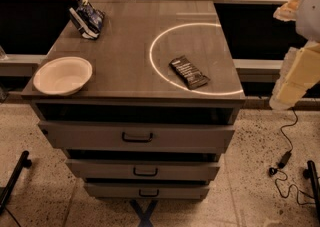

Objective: Move rxbar chocolate near paper bowl

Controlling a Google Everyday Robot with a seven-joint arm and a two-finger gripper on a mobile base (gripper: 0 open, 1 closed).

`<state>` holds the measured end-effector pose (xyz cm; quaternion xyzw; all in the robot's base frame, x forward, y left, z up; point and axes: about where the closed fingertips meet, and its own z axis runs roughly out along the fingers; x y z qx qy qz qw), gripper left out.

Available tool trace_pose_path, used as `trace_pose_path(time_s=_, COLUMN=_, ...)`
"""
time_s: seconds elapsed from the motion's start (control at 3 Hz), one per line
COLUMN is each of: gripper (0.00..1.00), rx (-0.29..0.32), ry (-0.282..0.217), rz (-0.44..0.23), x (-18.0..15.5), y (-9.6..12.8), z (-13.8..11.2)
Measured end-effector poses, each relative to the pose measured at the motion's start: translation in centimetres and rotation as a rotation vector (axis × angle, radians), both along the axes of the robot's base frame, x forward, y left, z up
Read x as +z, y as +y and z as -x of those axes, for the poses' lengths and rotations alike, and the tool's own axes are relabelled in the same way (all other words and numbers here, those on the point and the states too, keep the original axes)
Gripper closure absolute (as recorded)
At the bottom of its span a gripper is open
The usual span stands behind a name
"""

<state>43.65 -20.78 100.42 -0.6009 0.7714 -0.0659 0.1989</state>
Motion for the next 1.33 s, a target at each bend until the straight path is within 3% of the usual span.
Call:
trace_pose_path(time_s=0.33, gripper=0.0, rx=0.0, ry=0.0, rz=0.0, x=0.0, y=0.0, z=0.0)
trace_pose_path(time_s=0.67, gripper=0.0, rx=-0.023, ry=-0.006, rz=-0.044, x=-1.4, y=1.3, z=-1.6)
trace_pose_path(time_s=1.33, gripper=0.0, rx=-0.187, ry=-0.034, rz=-0.161, x=-5.1, y=4.5, z=-7.6)
